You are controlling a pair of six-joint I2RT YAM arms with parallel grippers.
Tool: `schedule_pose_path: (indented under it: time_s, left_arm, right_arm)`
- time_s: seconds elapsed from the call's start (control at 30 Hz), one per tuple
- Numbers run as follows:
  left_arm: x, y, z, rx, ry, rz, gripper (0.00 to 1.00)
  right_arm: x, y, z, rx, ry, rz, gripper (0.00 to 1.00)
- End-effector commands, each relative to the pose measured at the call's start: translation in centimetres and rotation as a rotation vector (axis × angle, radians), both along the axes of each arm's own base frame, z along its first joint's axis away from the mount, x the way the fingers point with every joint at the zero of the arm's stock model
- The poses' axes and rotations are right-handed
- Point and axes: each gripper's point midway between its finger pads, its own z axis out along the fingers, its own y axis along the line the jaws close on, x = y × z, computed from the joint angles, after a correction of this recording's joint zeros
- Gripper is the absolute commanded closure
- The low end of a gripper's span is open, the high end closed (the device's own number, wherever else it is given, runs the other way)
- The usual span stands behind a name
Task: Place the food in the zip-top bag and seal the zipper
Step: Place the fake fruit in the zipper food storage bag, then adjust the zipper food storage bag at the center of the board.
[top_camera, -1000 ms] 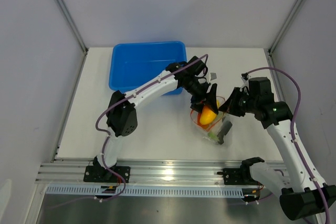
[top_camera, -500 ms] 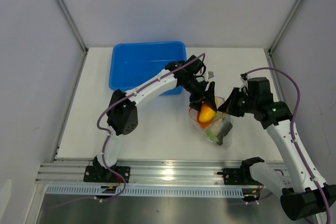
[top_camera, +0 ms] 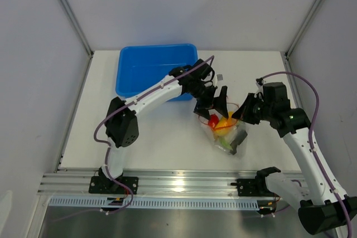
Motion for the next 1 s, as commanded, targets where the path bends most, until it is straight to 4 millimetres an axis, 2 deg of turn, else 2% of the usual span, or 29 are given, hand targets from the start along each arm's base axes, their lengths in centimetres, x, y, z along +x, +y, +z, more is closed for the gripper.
schedule_pose_path:
  time_s: [0.0,0.07,0.1,0.17,0.2,0.23,0.27,0.37,0.43,0.47,0.6,0.63,0.97]
  left_arm:
    - [1.2,1.0,5.2,-0.078,-0.234,0.025,0.0]
    - [1.4,1.7,6.6,-0.09,-0.283,0.044,0.01]
    - [1.8,2.1,6.5,-0.078,-0.3,0.064,0.01]
    - [2.0,2.7,8.1,-0.096,-0.329,0.108,0.01]
    - [2.3,3.3,7.5,-0.078,-0.323,0.135,0.01]
    - [2.5,3.7,8.7,-0.104,-0.336,0.168,0.01]
    - [2.7,4.0,9.1,-0.109,-0.336,0.187,0.01]
    - [3.5,6.1,8.4,-0.046,-0.328,0.271,0.01]
    - [4.9,7.9,7.2,0.05,-0.345,0.35,0.0]
    - [4.8,8.6,5.8,0.102,-0.311,0.352,0.01]
    - [4.0,9.1,2.1,0.196,-0.23,0.318,0.0]
    - [3.2,9.4,0.6,0.219,-0.198,0.304,0.01]
    - [2.8,8.1,0.0,0.135,-0.191,0.279,0.01]
  right_arm:
    - [-0.1,-0.1,1.1,0.007,-0.031,-0.009,1.0]
    - [-0.2,-0.1,1.1,0.005,-0.029,-0.01,1.0]
    - [-0.3,-0.2,0.9,0.002,-0.024,-0.01,1.0]
    - [-0.4,-0.2,0.9,0.003,-0.024,-0.009,1.0]
    - [-0.5,-0.2,0.9,0.002,-0.026,-0.01,1.0]
    - [-0.5,-0.3,0.9,0.002,-0.027,-0.01,1.0]
    - [-0.5,-0.3,0.9,0.003,-0.027,-0.011,1.0]
    - [-0.7,-0.3,0.8,0.001,-0.027,-0.009,1.0]
    - [-0.7,-0.4,0.9,0.0,-0.029,-0.009,1.0]
    - [-0.7,-0.4,0.9,-0.002,-0.03,-0.01,1.0]
    - [-0.7,-0.3,1.1,0.004,-0.036,-0.007,1.0]
    - [-0.7,-0.3,1.1,0.004,-0.036,-0.005,1.0]
    - [-0.8,-0.2,1.0,0.005,-0.033,-0.001,1.0]
